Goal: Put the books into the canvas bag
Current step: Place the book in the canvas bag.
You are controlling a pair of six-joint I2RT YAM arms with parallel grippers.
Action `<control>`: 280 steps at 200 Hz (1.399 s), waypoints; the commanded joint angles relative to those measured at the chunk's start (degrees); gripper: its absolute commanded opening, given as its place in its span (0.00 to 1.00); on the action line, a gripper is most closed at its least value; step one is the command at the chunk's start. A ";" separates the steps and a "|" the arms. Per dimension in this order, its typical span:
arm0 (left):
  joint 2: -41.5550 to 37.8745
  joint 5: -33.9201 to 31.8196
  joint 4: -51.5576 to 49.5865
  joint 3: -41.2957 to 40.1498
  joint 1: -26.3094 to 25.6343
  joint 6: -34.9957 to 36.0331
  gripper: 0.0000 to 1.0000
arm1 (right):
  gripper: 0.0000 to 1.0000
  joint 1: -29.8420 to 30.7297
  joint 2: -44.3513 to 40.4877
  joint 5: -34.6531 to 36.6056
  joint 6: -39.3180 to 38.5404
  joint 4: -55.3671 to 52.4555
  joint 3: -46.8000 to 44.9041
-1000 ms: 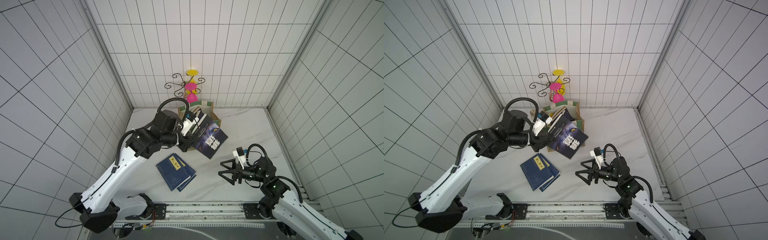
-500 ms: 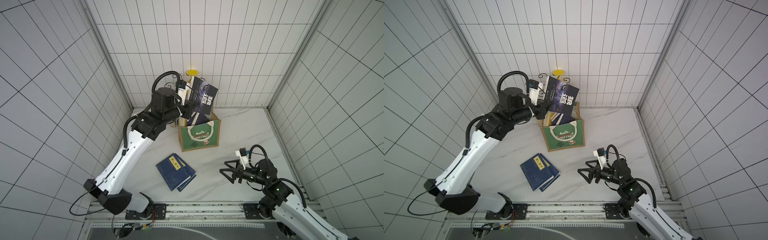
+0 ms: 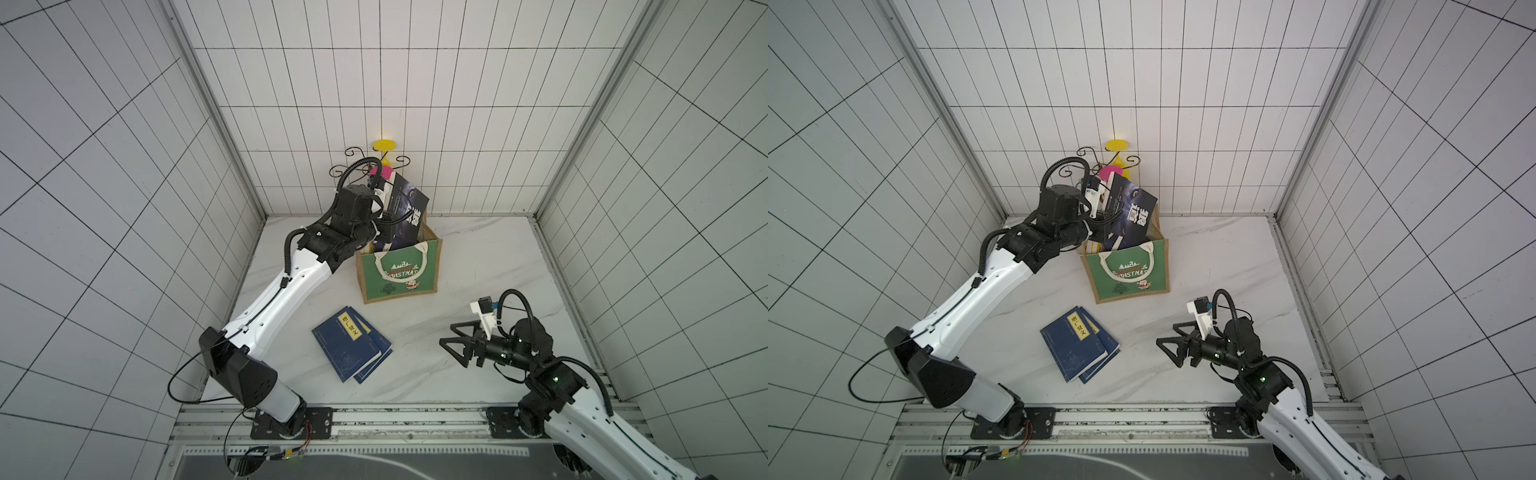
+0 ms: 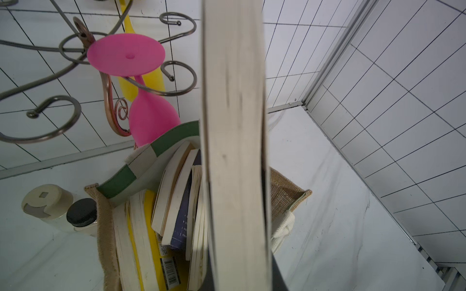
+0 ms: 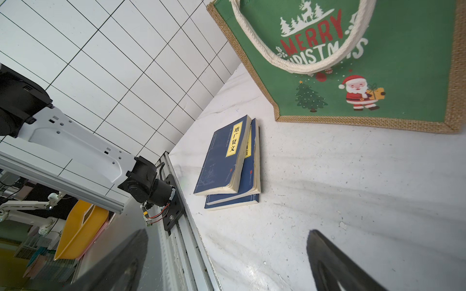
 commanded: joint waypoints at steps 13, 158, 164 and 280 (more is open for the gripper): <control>0.44 -0.28 3.68 -0.73 -0.14 -0.34 0.00 | 0.99 -0.46 0.33 0.39 -1.05 -0.16 1.26; 12.67 -6.44 -7.18 6.62 -4.48 -1.25 0.00 | 0.99 -0.62 0.18 0.61 -0.47 -0.39 0.55; 13.45 -6.41 -7.62 7.34 -4.61 -1.15 0.00 | 0.99 -0.64 0.27 0.69 -0.50 -0.43 0.49; 18.77 -5.30 -12.55 17.87 -3.69 1.39 0.27 | 0.99 -0.67 0.28 -0.29 -0.54 -0.78 -0.51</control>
